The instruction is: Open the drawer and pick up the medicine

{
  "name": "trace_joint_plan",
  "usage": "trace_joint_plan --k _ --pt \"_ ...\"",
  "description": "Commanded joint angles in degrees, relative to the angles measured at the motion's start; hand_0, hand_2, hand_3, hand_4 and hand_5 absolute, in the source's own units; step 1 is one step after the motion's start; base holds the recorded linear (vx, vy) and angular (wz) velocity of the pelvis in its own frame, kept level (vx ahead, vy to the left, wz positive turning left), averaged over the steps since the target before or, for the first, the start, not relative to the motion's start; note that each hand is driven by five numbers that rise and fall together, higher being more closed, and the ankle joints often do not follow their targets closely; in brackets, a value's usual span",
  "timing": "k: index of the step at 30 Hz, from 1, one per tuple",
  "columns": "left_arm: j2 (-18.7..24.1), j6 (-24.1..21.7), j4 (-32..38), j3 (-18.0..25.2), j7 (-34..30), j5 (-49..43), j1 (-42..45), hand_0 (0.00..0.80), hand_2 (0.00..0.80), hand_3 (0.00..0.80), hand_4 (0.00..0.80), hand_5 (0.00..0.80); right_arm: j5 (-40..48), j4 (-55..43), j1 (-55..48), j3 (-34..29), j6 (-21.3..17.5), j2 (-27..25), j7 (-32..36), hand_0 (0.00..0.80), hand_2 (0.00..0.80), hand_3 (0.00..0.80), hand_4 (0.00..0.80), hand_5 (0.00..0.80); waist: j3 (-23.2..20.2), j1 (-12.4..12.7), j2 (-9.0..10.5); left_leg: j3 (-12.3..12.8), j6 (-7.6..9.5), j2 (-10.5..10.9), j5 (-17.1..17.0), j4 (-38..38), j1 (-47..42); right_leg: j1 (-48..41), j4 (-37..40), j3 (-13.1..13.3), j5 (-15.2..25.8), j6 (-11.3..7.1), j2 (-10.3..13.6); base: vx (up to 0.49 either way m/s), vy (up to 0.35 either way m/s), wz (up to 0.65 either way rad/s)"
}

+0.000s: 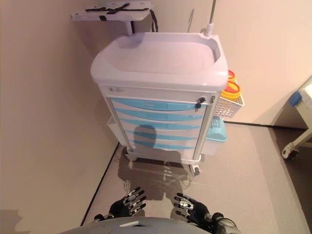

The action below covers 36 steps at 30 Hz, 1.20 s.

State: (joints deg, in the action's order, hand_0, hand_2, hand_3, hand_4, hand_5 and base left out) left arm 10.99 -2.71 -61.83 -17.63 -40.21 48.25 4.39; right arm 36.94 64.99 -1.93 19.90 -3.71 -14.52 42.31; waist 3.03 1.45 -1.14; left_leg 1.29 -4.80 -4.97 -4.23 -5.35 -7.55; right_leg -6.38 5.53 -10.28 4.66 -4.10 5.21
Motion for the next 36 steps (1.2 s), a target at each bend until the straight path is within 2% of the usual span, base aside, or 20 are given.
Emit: trace_joint_plan --k 1,14,21,28,36 --pt "-1.8 0.2 -3.9 0.6 -1.3 0.2 -6.1 0.0 0.0 0.0 0.0 0.0 0.1 1.6 4.3 0.1 -1.1 2.3 -0.3 0.0 0.0 0.0 0.0 0.0 1.9 0.5 1.55 0.7 1.47 4.5 3.3 0.4 1.0 -0.6 -1.5 -0.6 -2.5 -2.34 -1.0 0.0 0.0 0.0" --pt "-1.8 -1.3 -3.7 1.0 -2.0 0.3 -5.7 0.0 0.0 0.0 0.0 0.0 0.2 2.0 4.4 -0.1 -1.2 2.2 0.1 0.0 0.0 0.0 0.0 0.0 2.0 0.7 1.53 0.6 1.52 4.5 3.5 0.4 0.9 -0.7 -1.6 -0.4 -2.6 -2.3 -1.0 0.0 0.0 0.0" --pt "-1.7 -4.1 -3.1 0.9 0.0 1.4 -5.9 0.0 0.0 0.0 0.0 0.0 0.6 1.9 4.4 0.0 -1.1 2.2 -0.1 0.0 0.0 0.0 0.0 0.0 2.1 0.7 1.48 0.5 1.54 4.6 3.4 0.4 1.0 -0.6 -1.7 -0.5 -2.7 -2.32 -0.9 0.0 0.0 0.0" --pt "-1.8 -9.0 -2.4 1.6 1.9 3.3 -5.5 0.0 0.0 0.0 0.0 0.0 1.2 1.9 4.3 -0.2 -1.2 2.2 -0.1 0.0 0.0 0.0 0.0 0.0 2.3 1.0 1.6 0.2 1.58 4.6 3.4 0.4 1.0 -0.7 -1.7 -0.7 -2.7 -2.2 -0.9 0.0 0.0 0.0" --pt "-2.3 -0.1 -2.6 2.5 -4.8 6.5 -4.9 0.0 0.0 0.0 0.0 0.0 1.2 1.6 4.1 -0.7 -0.9 2.0 0.0 0.0 0.0 0.0 0.0 0.0 3.3 1.1 1.8 -0.3 1.68 4.6 3.3 0.4 1.1 -0.2 -2.4 0.0 -2.8 -2.19 -0.9 0.018 0.003 0.0"
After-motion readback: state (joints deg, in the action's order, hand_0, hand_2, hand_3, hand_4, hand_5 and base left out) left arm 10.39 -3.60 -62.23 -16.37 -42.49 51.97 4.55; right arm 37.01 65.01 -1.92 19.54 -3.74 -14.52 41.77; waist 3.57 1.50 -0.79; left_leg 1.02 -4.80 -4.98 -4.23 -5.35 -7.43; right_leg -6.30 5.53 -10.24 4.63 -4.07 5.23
